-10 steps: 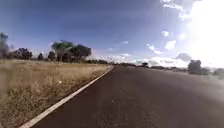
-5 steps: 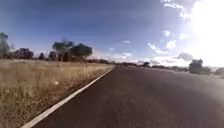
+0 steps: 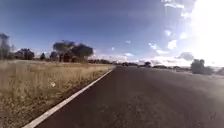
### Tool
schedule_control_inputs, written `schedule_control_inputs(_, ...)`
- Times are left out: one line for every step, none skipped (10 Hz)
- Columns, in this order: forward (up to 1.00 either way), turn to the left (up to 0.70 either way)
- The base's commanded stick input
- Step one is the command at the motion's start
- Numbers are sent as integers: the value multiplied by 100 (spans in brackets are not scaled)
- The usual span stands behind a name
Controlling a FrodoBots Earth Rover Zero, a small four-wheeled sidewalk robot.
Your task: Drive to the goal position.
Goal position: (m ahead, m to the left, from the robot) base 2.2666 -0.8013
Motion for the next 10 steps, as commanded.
schedule_control_inputs(50, 0)
schedule_control_inputs(50, 0)
schedule_control_inputs(50, -10)
schedule_control_inputs(50, -31)
schedule_control_inputs(50, -50)
schedule_control_inputs(50, -50)
schedule_control_inputs(50, -48)
schedule_control_inputs(50, -23)
schedule_control_inputs(50, 0)
schedule_control_inputs(50, 0)
